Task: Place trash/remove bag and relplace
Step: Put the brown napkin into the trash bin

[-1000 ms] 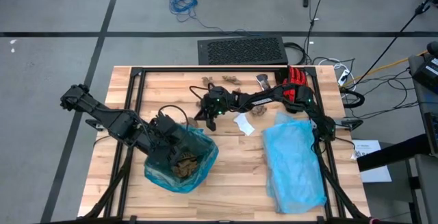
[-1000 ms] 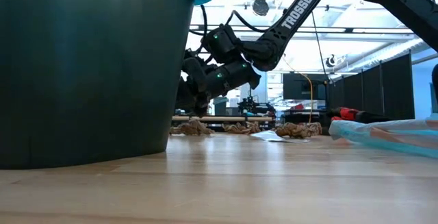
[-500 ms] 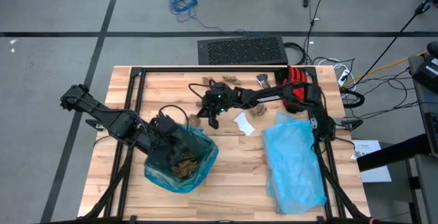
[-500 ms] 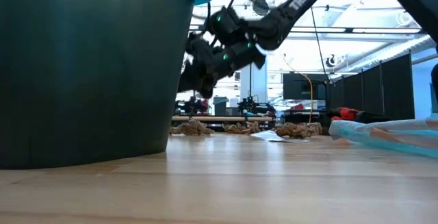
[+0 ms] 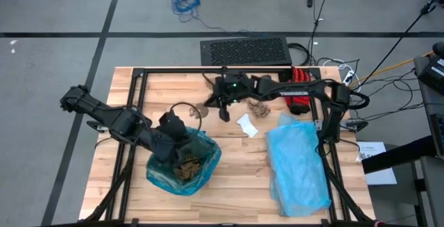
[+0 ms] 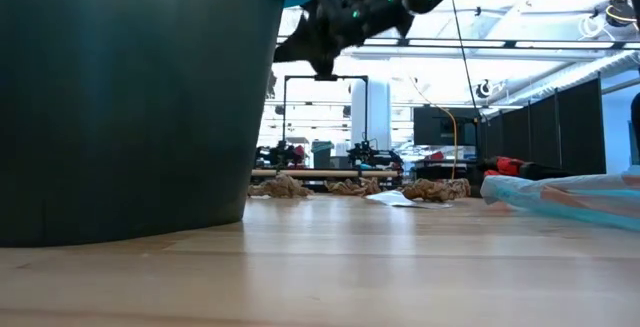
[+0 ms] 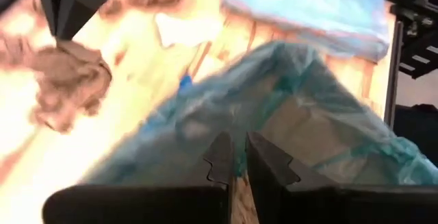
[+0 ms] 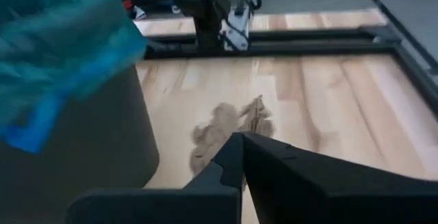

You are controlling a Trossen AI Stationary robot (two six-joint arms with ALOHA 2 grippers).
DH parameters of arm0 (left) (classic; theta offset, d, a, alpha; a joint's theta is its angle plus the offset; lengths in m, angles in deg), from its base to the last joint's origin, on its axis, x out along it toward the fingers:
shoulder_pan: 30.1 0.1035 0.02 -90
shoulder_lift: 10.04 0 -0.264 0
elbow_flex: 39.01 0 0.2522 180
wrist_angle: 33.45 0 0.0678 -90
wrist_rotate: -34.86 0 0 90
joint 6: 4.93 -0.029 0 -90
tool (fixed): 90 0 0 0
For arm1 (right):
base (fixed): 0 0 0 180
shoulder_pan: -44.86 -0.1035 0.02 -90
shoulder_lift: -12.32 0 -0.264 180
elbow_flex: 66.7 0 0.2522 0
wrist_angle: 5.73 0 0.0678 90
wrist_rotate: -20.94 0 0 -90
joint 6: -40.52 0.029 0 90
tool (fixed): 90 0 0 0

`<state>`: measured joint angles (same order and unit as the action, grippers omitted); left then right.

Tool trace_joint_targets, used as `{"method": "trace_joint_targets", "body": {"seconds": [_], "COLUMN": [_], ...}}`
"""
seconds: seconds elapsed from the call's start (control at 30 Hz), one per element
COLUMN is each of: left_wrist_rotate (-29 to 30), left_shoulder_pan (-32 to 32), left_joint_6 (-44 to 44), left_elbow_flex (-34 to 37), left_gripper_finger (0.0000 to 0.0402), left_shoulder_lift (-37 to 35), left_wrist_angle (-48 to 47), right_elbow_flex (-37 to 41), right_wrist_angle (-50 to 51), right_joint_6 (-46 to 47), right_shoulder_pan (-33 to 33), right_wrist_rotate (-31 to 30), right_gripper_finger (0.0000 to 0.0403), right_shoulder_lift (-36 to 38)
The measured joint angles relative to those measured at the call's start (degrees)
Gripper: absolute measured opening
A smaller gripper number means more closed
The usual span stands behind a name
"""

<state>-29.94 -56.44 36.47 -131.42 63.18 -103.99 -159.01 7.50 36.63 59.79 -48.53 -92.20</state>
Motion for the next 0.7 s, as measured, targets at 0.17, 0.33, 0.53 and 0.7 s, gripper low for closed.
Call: {"method": "trace_joint_targets", "body": {"seconds": [0.17,0.33,0.53,0.7], "left_wrist_rotate": [1.56,4.77,10.89,16.7], "left_shoulder_pan": [0.52,0.41,0.34,0.35], "left_joint_6": [-9.16,-15.12,-18.39,-21.05], "left_elbow_flex": [0.0,0.0,0.0,-0.02], "left_gripper_finger": [0.0013,0.0003,0.0001,0.0001], "left_shoulder_lift": [-1.34,-4.19,-8.1,-10.41], "left_wrist_angle": [3.0,5.15,5.31,4.67], "right_elbow_flex": [0.0,0.0,0.0,0.0], "right_wrist_angle": [1.26,2.55,2.63,2.38], "right_joint_6": [-0.01,-0.07,-1.43,-2.79], "right_shoulder_pan": [-0.02,-0.05,-1.16,-3.63], "right_wrist_rotate": [-0.07,-0.03,0.43,0.79], "right_gripper_finger": [0.0,0.0,0.0,0.0], "right_shoulder_lift": [4.51,8.89,14.21,18.06]}}
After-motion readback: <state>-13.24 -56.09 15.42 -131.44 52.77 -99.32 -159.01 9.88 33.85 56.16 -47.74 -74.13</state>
